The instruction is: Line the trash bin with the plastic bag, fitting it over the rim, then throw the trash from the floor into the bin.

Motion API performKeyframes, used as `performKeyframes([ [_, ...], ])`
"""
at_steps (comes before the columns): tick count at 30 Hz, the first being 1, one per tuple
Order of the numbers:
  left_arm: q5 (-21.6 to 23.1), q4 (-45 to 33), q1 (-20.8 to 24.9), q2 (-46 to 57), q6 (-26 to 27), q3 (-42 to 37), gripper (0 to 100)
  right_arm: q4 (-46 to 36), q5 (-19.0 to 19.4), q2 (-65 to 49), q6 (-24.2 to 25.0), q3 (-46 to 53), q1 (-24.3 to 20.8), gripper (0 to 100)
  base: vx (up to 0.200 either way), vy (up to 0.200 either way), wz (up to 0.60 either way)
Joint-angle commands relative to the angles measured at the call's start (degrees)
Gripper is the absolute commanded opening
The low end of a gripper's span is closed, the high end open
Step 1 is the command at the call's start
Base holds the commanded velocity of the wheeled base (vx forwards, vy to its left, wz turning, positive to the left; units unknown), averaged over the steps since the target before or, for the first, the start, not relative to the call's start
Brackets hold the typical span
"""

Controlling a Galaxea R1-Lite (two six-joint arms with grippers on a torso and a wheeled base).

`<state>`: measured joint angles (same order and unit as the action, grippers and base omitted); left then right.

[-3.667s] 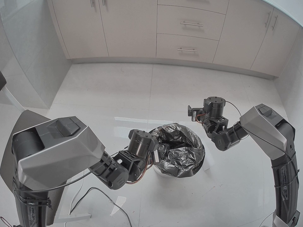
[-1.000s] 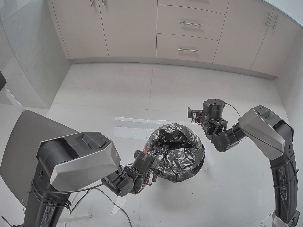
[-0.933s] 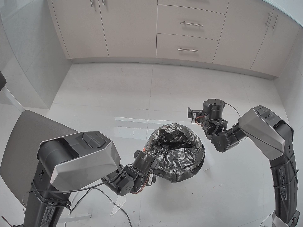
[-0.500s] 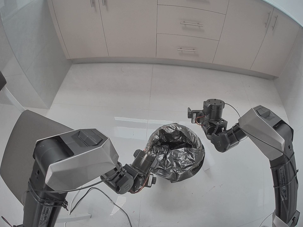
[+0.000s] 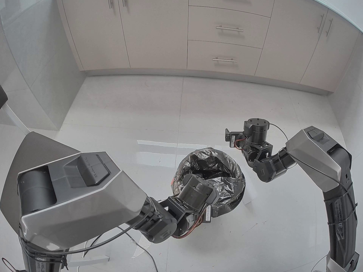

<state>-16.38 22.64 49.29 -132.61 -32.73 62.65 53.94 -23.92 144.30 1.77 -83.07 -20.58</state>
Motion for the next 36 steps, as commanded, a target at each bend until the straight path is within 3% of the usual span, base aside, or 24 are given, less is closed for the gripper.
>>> performKeyframes([
  [1,-0.05,-0.67,0.02,-3.27,-0.58,6.17,100,0.02,0.01,0.02,-0.01,0.01,0.1,100,0.0,0.0,0.0],
  [12,2.23,-2.07,-0.07,-10.21,-0.67,18.56,100,0.02,0.01,0.1,-0.01,0.01,0.1,100,0.0,0.0,0.0],
  [18,2.23,-11.3,-0.51,-14.78,-3.22,27.62,100,0.02,0.01,0.02,-0.01,0.01,0.1,100,0.0,0.0,0.0],
  [36,3.64,-16.05,0.9,-15.22,-4.01,27.53,100,1.78,0.01,0.1,0.17,0.01,0.27,100,0.0,0.0,0.0],
])
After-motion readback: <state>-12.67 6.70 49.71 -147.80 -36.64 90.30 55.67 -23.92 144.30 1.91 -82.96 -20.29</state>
